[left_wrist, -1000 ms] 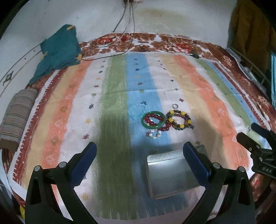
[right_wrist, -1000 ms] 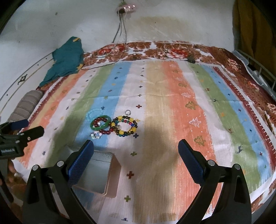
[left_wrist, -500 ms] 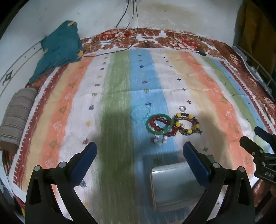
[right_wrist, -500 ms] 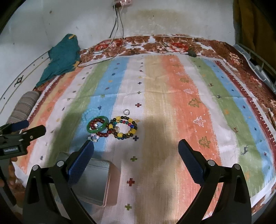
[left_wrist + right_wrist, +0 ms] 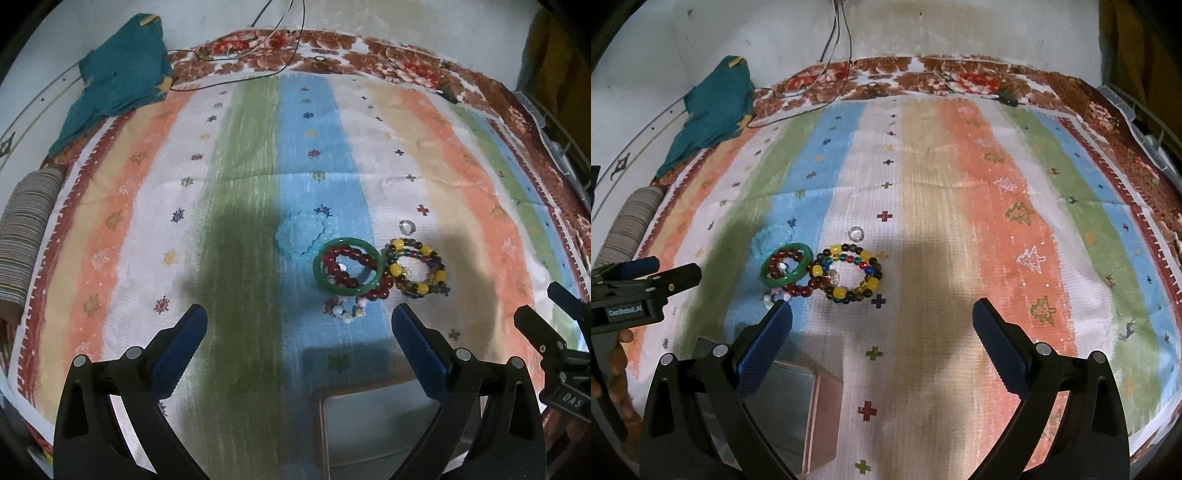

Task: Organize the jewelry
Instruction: 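Lower the left tool over the green bangle while the right tool nears the yellow-black bracelet, then close the left tool on the green bangle while the right tool grasps the yellow-black bead bracelet, then carry both bracelets over the silver tin and open both tools to drop them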

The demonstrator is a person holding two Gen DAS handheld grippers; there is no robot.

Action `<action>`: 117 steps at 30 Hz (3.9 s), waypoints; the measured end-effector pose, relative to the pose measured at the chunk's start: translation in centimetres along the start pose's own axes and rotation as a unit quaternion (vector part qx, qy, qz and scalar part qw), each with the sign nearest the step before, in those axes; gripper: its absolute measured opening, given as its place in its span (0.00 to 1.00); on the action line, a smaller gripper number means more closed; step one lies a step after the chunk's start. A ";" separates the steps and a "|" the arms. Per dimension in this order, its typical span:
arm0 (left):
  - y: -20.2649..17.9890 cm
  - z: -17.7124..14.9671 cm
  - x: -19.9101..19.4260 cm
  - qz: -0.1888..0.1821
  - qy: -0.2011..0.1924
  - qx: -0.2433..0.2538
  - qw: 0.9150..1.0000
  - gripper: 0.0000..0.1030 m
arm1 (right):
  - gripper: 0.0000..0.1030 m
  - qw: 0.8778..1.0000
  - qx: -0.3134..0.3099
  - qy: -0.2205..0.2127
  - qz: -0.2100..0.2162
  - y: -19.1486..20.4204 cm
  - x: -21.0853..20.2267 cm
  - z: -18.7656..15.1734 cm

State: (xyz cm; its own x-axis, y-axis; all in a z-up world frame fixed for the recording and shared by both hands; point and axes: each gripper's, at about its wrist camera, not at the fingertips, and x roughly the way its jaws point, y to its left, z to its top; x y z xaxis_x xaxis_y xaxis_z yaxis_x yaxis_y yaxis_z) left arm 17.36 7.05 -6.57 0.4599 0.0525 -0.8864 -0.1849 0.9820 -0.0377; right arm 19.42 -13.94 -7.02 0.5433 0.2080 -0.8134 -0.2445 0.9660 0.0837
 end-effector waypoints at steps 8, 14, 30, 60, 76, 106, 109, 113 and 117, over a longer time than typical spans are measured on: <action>0.8 1.0 3.1 0.004 0.027 -0.012 1.000 0.94 | 0.96 1.000 0.002 0.014 -0.002 0.0 2.1 0.7; 0.6 1.4 4.9 0.002 0.040 -0.010 0.999 0.94 | 0.96 1.000 0.006 0.028 -0.002 0.0 3.9 1.1; 1.2 2.3 9.3 -0.023 0.073 -0.015 0.997 0.85 | 0.96 0.998 0.006 0.061 -0.001 0.2 7.7 1.8; 0.5 2.7 13.3 0.033 0.098 0.019 0.994 0.72 | 0.35 0.993 0.025 0.116 0.013 -0.8 12.8 1.6; 1.9 2.7 12.7 0.033 0.087 0.008 0.996 0.07 | 0.12 0.993 0.002 0.117 0.026 -0.1 13.6 1.4; -0.8 3.3 4.6 -0.003 0.001 0.038 0.999 0.08 | 0.12 0.999 -0.050 0.013 -0.006 2.3 5.5 2.6; -1.3 3.0 3.9 -0.007 -0.004 0.048 0.999 0.08 | 0.12 0.999 -0.052 0.002 -0.007 2.6 4.6 2.5; -1.9 2.7 3.3 -0.008 -0.011 0.053 0.998 0.08 | 0.12 0.998 -0.054 -0.008 -0.004 3.0 3.8 2.6; -2.4 2.4 2.3 -0.008 -0.014 0.061 0.998 0.08 | 0.12 0.998 -0.053 -0.014 0.001 3.1 3.0 2.5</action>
State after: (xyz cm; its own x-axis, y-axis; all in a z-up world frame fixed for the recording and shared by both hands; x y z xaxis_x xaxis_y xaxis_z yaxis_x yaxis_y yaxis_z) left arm 20.98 5.25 -7.41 0.4858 0.0391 -0.8732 -0.0706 0.9975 0.0054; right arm 22.27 -9.94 -7.74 0.5645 0.2152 -0.7969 -0.3287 0.9442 0.0221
